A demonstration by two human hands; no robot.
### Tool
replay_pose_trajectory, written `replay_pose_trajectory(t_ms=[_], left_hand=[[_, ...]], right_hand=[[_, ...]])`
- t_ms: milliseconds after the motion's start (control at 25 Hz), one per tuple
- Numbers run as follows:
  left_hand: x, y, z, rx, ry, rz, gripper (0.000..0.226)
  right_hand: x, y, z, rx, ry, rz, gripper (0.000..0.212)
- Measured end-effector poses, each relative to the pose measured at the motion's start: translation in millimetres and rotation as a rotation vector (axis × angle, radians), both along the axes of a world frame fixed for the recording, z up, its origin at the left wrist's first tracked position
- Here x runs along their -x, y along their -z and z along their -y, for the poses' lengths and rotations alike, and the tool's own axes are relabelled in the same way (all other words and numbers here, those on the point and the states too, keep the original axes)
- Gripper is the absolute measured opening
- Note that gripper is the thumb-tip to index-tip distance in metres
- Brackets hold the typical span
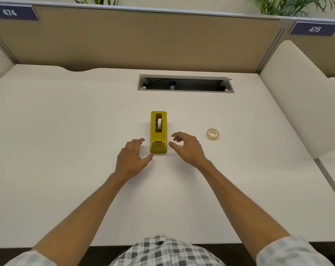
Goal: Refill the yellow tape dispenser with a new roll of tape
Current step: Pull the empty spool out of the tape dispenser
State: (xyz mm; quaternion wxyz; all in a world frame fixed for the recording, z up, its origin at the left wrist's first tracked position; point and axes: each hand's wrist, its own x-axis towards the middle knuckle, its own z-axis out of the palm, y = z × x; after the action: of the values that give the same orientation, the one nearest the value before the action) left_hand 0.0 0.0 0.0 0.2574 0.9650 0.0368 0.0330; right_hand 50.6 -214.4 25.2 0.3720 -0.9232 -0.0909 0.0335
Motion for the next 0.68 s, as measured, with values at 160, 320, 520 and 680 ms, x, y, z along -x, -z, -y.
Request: replay_pose_trajectory(t_ms=[160,320,520,680], left_hand=[[-14.7,-1.3,13.0,-0.026,0.002,-0.024,0.094],[-24.5,2.0,24.4,-0.050,-0.020,0.051,0.089],[-30.9,5.0,34.9,-0.060,-0.059,0.086,0.074],[-28.5,10.4,39.8,-0.045,-0.080,0.098,0.075]], right_hand=[[-21.6,-9.9,-19.6,0.058,-0.043,0.057,0.043],[-42.9,-15.0,-34.0,0.115,-0.065,0.134,0.050],[-62.6,-19.1,-46.0,0.292,-0.151,0.188,0.053],[-71.0,-21.7,-50.1,0.416,-0.201,0.245,0.049]])
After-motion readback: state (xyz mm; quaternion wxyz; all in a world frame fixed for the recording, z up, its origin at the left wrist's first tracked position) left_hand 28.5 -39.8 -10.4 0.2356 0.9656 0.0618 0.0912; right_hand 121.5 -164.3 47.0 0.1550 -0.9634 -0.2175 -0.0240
